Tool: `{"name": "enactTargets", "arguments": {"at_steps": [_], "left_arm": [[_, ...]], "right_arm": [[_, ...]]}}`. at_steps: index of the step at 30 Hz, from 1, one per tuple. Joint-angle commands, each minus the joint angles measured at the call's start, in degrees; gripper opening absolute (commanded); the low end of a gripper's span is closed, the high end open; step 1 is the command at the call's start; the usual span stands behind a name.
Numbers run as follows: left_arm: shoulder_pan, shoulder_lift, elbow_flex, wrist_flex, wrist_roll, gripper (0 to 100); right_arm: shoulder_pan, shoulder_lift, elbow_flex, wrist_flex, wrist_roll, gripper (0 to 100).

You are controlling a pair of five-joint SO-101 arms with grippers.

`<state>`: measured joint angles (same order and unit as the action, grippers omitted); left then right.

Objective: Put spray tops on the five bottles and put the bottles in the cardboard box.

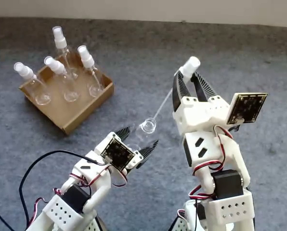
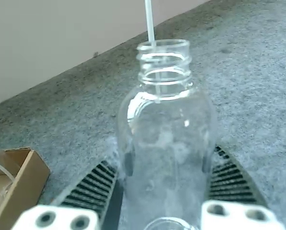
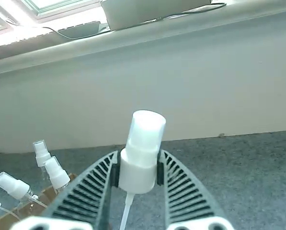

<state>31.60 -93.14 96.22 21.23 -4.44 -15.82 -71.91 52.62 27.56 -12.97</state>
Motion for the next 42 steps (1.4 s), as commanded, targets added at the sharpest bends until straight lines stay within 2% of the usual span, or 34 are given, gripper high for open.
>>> {"name": "enactTargets", "arguments": {"at_steps": [1,7,25,28,33,42], "left_arm": [[0.22,-1.19,1.45,0.18,0.44,8],[0.22,-1.19,1.45,0.18,0.44,8],[0.22,-1.19,1.45,0.18,0.44,8],[0.22,-1.19,1.45,0.18,0.44,8],[0.22,-1.19,1.45,0.18,0.44,8],[0.22,-1.19,1.45,-0.09,0.44,8]], "right_arm": [[0.13,-1.36,-6.46,0.31,-0.26,0.5],[4.35,-1.36,-9.63,0.4,-0.26,0.5],[4.35,-1.36,-9.89,0.4,-0.35,0.5],[3.65,-1.36,-9.54,0.4,-0.35,0.5],[-1.54,-1.36,-9.54,0.4,-0.26,0.5],[-1.89,-1.36,-9.36,0.4,-0.26,0.5]]}}
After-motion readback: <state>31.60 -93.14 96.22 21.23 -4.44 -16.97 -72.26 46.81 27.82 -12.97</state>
